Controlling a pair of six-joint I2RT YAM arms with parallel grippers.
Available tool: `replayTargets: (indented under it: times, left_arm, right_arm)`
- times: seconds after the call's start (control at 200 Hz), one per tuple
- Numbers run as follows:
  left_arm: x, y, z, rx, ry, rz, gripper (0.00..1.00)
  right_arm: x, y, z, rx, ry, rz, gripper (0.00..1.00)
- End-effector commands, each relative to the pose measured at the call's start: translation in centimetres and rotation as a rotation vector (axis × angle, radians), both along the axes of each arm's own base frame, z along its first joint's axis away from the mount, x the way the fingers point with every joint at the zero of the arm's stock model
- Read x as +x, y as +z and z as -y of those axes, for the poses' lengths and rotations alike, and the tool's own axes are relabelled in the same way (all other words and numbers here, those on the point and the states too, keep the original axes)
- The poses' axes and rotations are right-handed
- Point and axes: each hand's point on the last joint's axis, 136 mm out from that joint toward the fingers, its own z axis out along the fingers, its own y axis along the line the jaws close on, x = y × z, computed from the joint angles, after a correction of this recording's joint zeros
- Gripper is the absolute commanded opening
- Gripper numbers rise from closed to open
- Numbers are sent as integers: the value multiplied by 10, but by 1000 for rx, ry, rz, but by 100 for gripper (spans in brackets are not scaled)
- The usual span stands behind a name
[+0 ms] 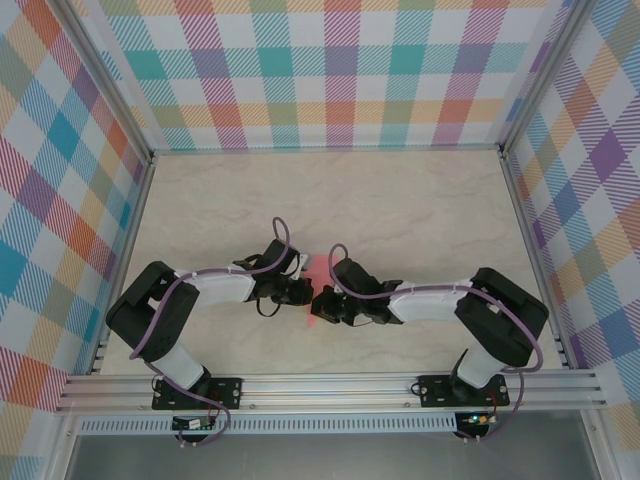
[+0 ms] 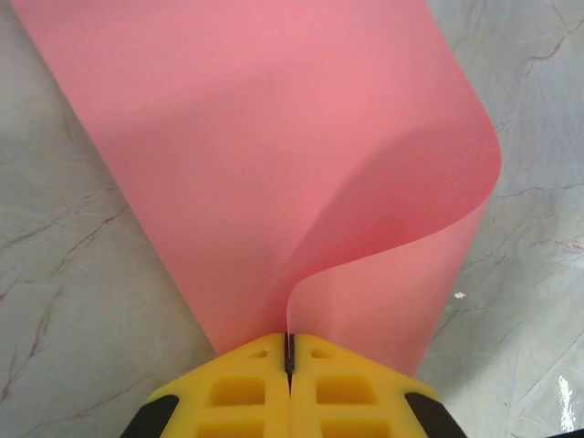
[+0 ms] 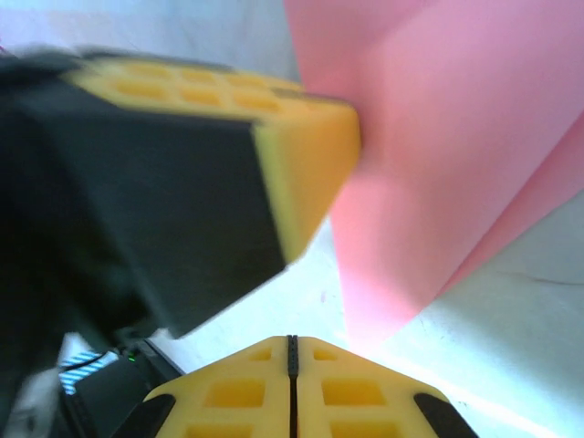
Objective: Fold a paper plane with a square sheet of paper (pick it up from the middle)
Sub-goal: Third fold the triangle at the center of the table.
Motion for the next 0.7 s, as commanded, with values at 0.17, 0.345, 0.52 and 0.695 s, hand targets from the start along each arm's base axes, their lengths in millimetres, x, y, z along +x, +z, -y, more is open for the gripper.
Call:
replayTargets:
  times: [0.17, 0.345, 0.52, 0.695]
  left_arm:
    - [-16, -24, -22, 113, 1, -83, 3]
    - [-16, -24, -21, 108, 1, -85, 3]
    - [-16, -24, -20, 104, -5, -87, 3]
    - [-17, -25, -21, 111, -8, -91, 4]
  right_arm:
    - [31, 0, 11, 62, -33, 14, 8]
    - [35, -9, 3, 56, -22, -6, 7]
    - [35, -20, 4, 31, -24, -17, 8]
    - [31, -39, 14, -23, -39, -42, 8]
